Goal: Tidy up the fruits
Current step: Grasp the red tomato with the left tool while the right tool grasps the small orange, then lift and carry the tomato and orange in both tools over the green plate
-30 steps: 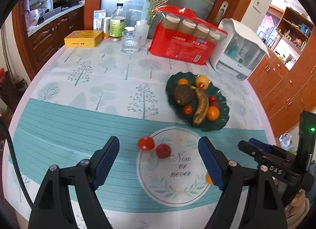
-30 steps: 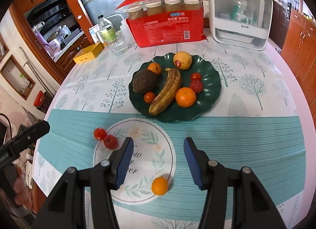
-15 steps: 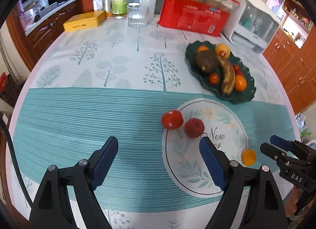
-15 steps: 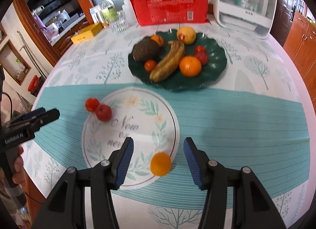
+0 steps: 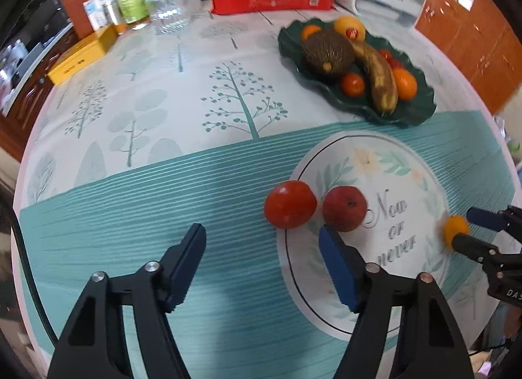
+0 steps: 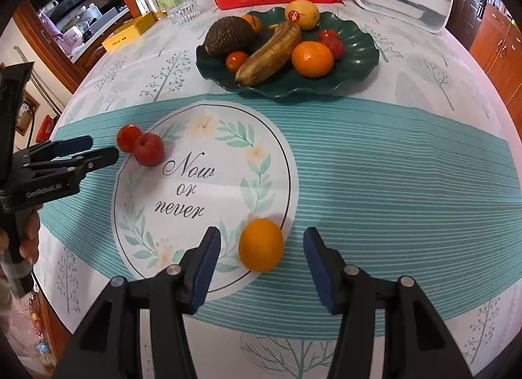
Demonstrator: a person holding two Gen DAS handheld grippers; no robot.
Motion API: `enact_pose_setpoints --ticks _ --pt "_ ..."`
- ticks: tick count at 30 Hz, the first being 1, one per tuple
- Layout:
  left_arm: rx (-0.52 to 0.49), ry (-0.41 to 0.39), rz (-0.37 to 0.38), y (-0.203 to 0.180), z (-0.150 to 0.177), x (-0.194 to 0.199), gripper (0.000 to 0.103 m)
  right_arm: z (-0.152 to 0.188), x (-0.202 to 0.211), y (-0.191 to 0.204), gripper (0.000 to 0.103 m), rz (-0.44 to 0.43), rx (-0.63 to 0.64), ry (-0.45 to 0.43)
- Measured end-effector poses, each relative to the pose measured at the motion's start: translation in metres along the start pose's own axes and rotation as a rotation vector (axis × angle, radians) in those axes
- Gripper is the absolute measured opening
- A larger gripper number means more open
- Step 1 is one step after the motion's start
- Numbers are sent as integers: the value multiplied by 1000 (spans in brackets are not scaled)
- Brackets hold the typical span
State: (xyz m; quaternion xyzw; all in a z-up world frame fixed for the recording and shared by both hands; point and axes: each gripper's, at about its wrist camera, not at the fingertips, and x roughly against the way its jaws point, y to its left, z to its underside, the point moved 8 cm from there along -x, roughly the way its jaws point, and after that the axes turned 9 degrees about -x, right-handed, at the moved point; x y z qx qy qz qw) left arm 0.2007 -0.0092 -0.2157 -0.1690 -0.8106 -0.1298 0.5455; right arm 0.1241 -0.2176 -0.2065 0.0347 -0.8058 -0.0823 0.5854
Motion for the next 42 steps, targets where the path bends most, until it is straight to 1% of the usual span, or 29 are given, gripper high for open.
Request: enact_pose_setpoints --ticks 4,7,9,14,16,21,27,33,39,42 --pt "-32 20 20 2 -5 -12 66 0 -8 -1 49 8 -7 10" --pt "-60 14 41 -1 -12 -16 65 0 -14 -2 41 9 -15 22" --pt "-77 13 53 -3 -16 -19 63 0 -16 -2 38 8 -22 28" --pt "-123 26 81 -8 -24 -27 45 -5 -19 -2 33 11 -17 12" --pt "-132 32 84 -10 -25 -29 40 -6 -19 -2 31 9 -15 9" --pt "-115 22 83 -10 -27 -30 31 -7 -20 -1 30 7 -8 1" --pt "-79 7 89 -14 -25 -29 30 -8 -18 -1 29 4 6 -4" --pt "-18 -2 84 -14 -17 -19 30 -7 -14 -2 29 -4 10 -4" --pt "26 -39 100 -21 -13 7 30 -8 -3 0 29 -17 26 -21" --pt "18 -59 113 -32 -15 21 30 -9 2 2 29 -29 29 -28"
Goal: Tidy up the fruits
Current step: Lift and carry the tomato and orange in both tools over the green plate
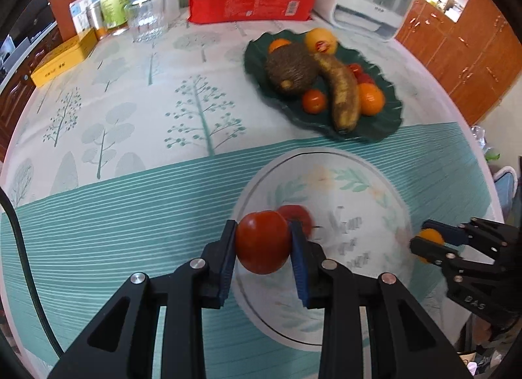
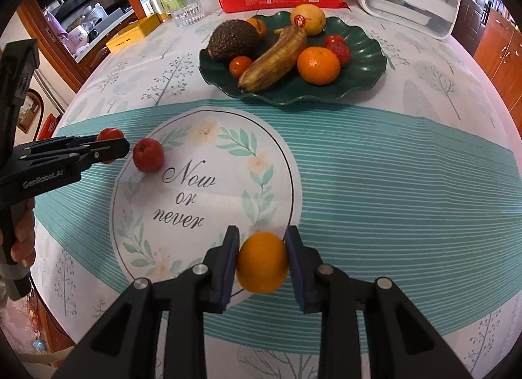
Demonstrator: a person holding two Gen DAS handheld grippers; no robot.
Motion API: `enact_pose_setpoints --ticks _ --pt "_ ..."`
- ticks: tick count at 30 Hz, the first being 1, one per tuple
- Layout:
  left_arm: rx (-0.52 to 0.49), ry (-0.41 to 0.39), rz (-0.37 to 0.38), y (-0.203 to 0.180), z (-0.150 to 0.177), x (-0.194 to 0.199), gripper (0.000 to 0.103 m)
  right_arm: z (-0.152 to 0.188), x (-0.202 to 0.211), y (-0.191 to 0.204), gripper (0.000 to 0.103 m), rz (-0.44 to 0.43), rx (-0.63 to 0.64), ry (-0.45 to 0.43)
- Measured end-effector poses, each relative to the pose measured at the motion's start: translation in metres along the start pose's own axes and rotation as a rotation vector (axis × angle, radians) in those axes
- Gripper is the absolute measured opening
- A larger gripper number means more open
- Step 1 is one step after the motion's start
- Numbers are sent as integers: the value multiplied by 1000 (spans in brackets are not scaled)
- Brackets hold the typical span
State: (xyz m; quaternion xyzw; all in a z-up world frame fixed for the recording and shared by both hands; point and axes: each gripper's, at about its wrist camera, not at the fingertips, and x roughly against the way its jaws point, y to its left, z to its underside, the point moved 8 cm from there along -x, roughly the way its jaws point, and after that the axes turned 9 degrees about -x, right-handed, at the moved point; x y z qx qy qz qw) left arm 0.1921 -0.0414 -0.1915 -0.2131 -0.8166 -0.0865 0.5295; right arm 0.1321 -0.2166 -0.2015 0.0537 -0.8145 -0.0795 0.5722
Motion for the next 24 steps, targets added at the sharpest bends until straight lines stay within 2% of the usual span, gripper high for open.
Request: enact_pose_setpoints --ticks 9,17,24 --pt "-58 -83 44 -42 -31 41 30 -23 32 4 29 -53 -8 -45" --pt "-129 -152 10 -58 -84 67 30 -79 81 -3 29 -63 -8 -150" --pt "-136 -197 1 -59 -136 82 30 -134 113 -8 29 -50 -21 -229"
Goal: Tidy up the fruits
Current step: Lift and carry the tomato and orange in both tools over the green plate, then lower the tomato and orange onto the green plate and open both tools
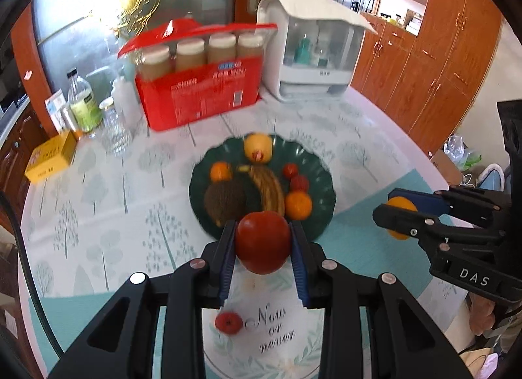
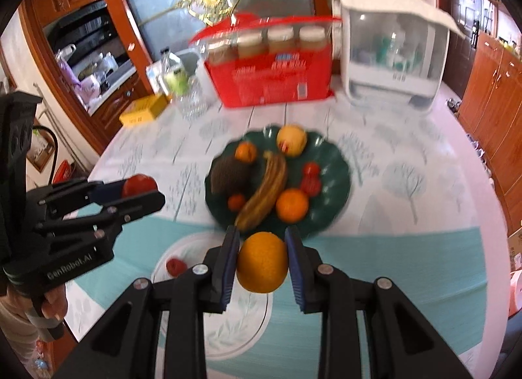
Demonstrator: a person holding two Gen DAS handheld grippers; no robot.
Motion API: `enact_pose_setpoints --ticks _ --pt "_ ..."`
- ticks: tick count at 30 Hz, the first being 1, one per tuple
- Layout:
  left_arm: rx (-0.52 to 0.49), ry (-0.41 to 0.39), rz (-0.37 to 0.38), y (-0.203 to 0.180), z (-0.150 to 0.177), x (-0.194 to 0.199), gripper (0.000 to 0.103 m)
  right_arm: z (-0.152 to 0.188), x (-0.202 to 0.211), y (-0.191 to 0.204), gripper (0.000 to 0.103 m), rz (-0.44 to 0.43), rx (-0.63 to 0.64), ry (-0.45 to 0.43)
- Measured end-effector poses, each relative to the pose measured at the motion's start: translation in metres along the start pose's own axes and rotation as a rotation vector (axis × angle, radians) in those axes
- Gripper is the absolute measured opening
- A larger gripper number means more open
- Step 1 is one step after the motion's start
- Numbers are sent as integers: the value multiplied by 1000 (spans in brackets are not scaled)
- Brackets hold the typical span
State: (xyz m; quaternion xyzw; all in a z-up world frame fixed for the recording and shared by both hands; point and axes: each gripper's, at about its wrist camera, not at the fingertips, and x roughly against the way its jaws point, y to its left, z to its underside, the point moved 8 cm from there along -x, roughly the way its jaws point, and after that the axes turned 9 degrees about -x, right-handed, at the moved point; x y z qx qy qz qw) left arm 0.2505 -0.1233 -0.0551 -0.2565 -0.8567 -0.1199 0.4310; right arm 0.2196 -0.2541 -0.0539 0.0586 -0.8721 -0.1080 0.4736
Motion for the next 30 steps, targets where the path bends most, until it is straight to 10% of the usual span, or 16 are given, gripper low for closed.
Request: enact_pose_setpoints --ticks 12,30 --pt "53 35 46 21 -75 -46 30 -79 -42 -17 29 41 -75 -28" --pt "175 226 93 47 -58 -175 30 -64 -167 -50 29 108 -153 147"
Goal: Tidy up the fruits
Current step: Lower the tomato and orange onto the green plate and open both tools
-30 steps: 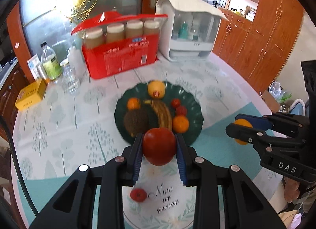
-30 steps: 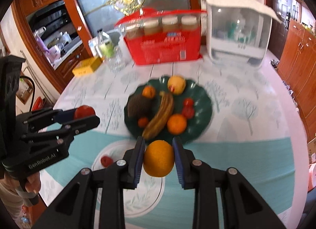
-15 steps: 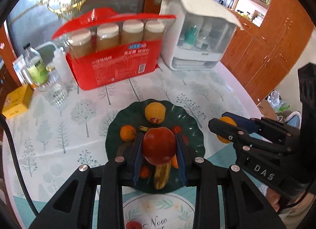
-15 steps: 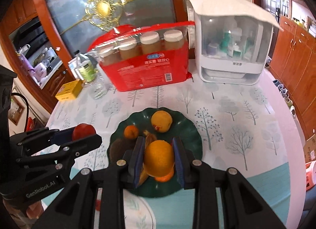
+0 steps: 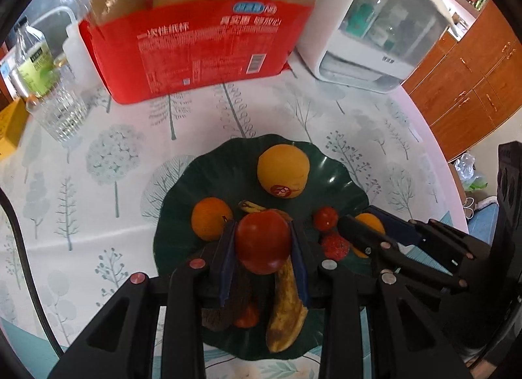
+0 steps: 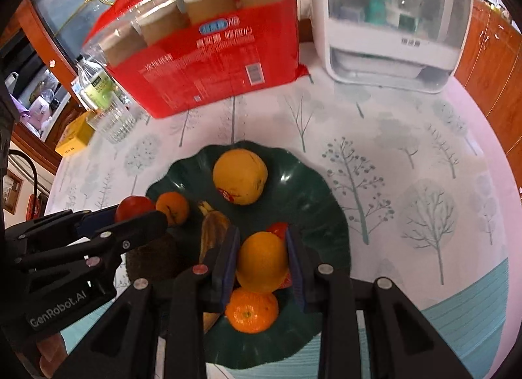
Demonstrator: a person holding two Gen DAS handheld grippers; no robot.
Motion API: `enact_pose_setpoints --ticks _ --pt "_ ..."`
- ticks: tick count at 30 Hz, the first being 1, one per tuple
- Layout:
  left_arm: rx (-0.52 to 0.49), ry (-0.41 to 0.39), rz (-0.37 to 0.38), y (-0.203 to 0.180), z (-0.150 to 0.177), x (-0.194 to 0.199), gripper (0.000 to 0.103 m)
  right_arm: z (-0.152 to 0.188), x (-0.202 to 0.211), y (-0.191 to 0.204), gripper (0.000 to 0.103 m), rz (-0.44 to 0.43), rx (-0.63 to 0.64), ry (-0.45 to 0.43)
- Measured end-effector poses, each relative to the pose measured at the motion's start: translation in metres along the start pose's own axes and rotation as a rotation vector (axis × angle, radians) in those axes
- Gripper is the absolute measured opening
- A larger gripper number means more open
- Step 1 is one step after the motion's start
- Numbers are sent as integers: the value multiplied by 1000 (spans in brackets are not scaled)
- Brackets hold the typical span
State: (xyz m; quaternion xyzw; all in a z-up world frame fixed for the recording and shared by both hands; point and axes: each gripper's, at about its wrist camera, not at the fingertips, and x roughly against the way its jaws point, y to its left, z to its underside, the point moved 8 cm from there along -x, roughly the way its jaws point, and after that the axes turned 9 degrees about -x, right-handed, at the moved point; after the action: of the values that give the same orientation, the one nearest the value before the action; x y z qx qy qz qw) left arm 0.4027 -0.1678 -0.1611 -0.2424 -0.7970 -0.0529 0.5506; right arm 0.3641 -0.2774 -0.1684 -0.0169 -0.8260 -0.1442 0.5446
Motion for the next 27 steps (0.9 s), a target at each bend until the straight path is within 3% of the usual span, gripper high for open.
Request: enact_pose_setpoints --ticks 9,13,24,27 --pt "-25 36 -22 1 6 -18 32 5 -21 -4 30 15 11 50" --pt "-34 29 -41 2 6 -14 46 5 -24 -6 35 48 29 46" --pt "-30 7 -87 8 12 10 50 10 -16 -13 35 52 30 42" --pt "-29 -3 -103 8 14 19 59 11 -10 -12 35 44 28 38"
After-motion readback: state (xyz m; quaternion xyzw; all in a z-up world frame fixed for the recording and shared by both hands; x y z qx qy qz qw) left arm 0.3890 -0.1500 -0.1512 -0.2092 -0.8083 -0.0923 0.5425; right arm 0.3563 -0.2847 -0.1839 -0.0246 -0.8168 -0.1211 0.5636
